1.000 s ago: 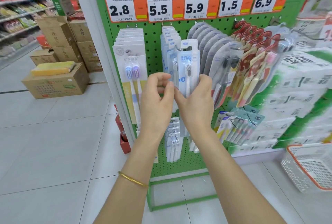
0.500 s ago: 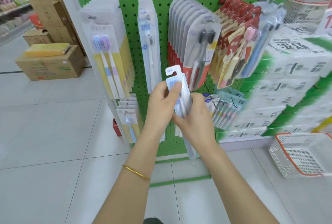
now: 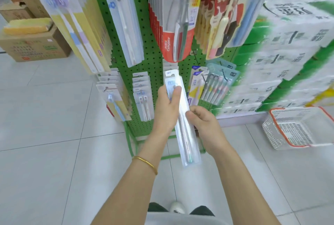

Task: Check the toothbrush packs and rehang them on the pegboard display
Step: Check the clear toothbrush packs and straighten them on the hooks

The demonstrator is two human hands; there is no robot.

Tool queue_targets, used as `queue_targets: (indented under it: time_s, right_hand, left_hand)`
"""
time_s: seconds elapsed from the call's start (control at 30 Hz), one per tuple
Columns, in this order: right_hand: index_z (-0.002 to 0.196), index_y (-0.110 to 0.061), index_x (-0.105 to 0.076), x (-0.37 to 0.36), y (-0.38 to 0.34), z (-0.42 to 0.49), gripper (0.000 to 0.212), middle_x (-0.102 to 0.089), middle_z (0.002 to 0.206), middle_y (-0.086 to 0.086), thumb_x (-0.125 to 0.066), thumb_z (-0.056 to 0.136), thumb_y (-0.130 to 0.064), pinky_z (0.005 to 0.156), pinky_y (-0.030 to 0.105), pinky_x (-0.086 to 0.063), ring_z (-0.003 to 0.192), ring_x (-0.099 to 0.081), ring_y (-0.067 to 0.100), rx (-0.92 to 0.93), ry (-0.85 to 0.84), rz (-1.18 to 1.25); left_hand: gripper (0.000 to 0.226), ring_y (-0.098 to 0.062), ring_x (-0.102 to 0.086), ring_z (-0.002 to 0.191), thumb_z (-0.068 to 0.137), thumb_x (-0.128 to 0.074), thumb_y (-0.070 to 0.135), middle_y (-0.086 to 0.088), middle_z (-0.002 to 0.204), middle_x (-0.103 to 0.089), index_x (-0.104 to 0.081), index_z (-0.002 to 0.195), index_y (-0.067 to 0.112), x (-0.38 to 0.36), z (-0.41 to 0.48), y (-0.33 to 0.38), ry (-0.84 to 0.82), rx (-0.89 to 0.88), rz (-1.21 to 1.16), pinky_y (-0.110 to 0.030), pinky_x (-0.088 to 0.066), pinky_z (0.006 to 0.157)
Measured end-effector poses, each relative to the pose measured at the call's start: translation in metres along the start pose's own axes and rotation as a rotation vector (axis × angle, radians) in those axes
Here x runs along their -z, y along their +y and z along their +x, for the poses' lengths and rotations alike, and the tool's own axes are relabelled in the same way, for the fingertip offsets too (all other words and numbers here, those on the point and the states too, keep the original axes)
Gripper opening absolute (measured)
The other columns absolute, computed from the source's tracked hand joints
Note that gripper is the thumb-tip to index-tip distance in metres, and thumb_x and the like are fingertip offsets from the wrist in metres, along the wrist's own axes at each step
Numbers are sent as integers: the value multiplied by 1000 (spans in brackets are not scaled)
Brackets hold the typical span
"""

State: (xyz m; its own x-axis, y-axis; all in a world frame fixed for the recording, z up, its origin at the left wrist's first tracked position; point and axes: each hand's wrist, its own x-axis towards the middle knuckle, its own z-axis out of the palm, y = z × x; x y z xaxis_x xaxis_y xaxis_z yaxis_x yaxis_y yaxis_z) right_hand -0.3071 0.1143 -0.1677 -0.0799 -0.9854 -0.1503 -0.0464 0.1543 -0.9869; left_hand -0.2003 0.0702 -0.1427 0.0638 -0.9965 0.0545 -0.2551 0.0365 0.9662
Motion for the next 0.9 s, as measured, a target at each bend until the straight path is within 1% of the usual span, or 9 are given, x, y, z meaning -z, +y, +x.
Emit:
queue_targets:
  time_s: [0.07, 0.13, 0.27, 0.37, 0.5, 0.57, 0.67, 0.77, 0.9]
  right_hand:
    - [92, 2, -57, -5, 4, 2, 29, -46, 76, 11, -54, 86, -27, 59, 29, -29, 65, -36, 20, -13, 1, 63]
    - [91, 3, -56, -8, 9, 3, 31, -47, 77, 12, -55, 85, -28, 57, 29, -29, 65, -36, 21, -36, 9, 81]
    - [83, -8, -62, -9, 18, 3, 17, -46, 74, 14, -56, 87, -23, 51, 29, -26, 62, -33, 23, -114, 94, 190]
    - [77, -13, -61, -3, 20, 4, 18, -52, 67, 10, -53, 94, -12, 44, 22, -30, 54, -38, 18, -139, 192, 170]
    - [77, -12, -59, 0, 25, 1, 20, -60, 76, 12, -51, 96, -10, 52, 26, -45, 62, -52, 21, -173, 266, 245]
    - [77, -12, -56, 1, 29, 0, 20, -57, 71, 8, -49, 96, -11, 48, 22, -42, 57, -50, 17, -195, 339, 243]
    - [79, -13, -56, 0, 34, 0, 18, -54, 71, 7, -50, 96, -13, 55, 27, -40, 63, -47, 20, -192, 413, 224]
    - [77, -15, -55, -3, 33, -3, 20, -50, 64, 1, -49, 96, -14, 51, 24, -38, 54, -41, 14, -177, 473, 222]
    - [78, -16, -55, -6, 31, -5, 18, -54, 69, 2, -51, 96, -14, 63, 32, -43, 60, -47, 17, -158, 493, 217]
  left_hand:
    - [25, 2, -44, 68, 100, -44, 32, 13, 80, -42, -34, 111, 13, 2, -8, -6, -104, 10, 101, -7, -33, 55]
    - [26, -7, -46, 78, 100, -43, 33, 16, 85, -43, -27, 115, 18, 7, -14, -11, -181, 56, 125, -15, -34, 59]
    - [46, -12, -51, 107, 98, -45, 38, 9, 114, -48, -31, 137, 16, 16, -26, -23, -416, 73, 217, -26, -40, 85]
    - [47, -9, -53, 108, 96, -52, 32, 11, 114, -49, -35, 139, 21, 16, -41, -31, -526, 62, 235, -24, -41, 88]
    - [55, -15, -57, 107, 91, -63, 27, 7, 118, -55, -35, 138, 24, 16, -52, -38, -607, 85, 307, -30, -46, 93]
    - [69, -22, -57, 112, 88, -65, 30, -2, 126, -56, -26, 145, 25, 16, -57, -41, -629, 101, 382, -35, -45, 97]
    - [87, -23, -46, 126, 87, -66, 34, -8, 142, -43, -8, 151, 28, 18, -65, -39, -605, 67, 524, -31, -38, 97]
    - [84, -21, -46, 125, 84, -70, 36, -1, 149, -35, -15, 146, 27, 20, -72, -35, -606, -55, 618, -32, -40, 93]
    - [86, -22, -49, 121, 78, -73, 43, 1, 146, -36, -19, 142, 23, 19, -78, -35, -646, -63, 730, -36, -45, 89]
